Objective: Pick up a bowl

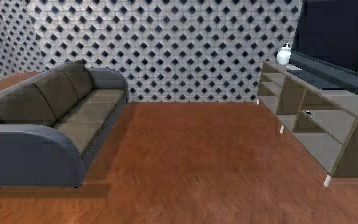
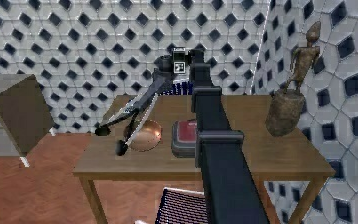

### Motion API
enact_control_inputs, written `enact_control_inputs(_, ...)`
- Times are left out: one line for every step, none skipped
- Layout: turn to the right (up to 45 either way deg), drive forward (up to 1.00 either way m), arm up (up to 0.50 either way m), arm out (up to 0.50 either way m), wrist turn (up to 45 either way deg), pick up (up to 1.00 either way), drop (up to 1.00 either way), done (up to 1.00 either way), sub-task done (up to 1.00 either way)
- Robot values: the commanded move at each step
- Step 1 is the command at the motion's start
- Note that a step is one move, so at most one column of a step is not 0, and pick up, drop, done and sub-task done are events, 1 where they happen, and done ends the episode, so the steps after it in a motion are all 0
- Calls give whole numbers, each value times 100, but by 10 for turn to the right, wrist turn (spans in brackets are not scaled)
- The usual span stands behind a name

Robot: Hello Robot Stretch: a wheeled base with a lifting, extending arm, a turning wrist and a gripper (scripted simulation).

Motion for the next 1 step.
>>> enact_control_inputs(0,0,0,0,450,0,0,0,0)
